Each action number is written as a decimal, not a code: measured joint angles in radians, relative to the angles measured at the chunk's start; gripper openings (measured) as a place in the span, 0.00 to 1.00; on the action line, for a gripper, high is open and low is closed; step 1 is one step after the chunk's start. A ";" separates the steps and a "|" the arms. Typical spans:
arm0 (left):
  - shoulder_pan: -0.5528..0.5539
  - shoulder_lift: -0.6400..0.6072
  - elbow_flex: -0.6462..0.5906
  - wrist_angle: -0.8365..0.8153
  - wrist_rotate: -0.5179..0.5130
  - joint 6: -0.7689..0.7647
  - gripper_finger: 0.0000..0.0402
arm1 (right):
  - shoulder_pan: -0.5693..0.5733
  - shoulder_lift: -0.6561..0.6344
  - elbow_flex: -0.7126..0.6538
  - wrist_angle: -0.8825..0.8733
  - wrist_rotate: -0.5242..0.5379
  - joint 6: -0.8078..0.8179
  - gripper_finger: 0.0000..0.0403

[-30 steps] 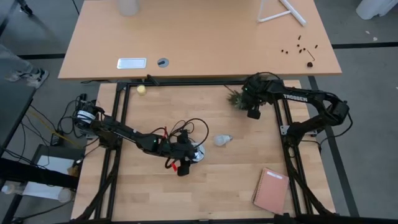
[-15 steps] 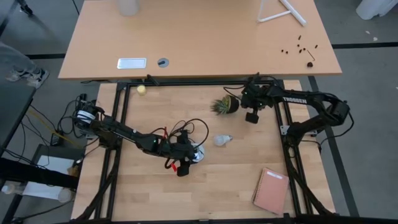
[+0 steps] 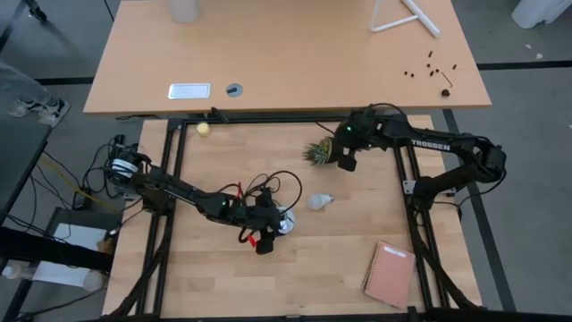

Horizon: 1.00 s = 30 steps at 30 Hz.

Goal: Screw lightbulb
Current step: Adjust the potted flower

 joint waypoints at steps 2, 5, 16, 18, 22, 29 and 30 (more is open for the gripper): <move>0.000 0.000 0.001 -0.007 -0.002 0.002 0.62 | 0.015 0.000 0.009 0.059 0.000 0.034 0.93; 0.000 0.000 0.001 -0.012 -0.009 0.001 0.62 | 0.028 0.006 0.010 0.104 0.025 0.079 0.93; 0.000 0.000 0.002 -0.009 -0.019 0.001 0.62 | 0.015 0.088 0.004 0.170 0.134 0.108 0.93; 0.000 0.000 0.002 -0.010 -0.019 0.001 0.62 | 0.010 0.107 0.004 0.172 0.165 0.105 0.93; -0.002 0.000 0.002 -0.010 -0.020 0.001 0.62 | -0.017 0.108 0.004 0.205 0.198 0.106 0.93; -0.002 -0.002 0.003 -0.035 -0.021 0.002 0.62 | -0.069 0.104 -0.001 0.147 0.199 0.122 0.93; -0.002 -0.002 0.003 -0.042 -0.023 0.002 0.62 | -0.071 0.103 -0.011 0.149 0.205 0.125 0.93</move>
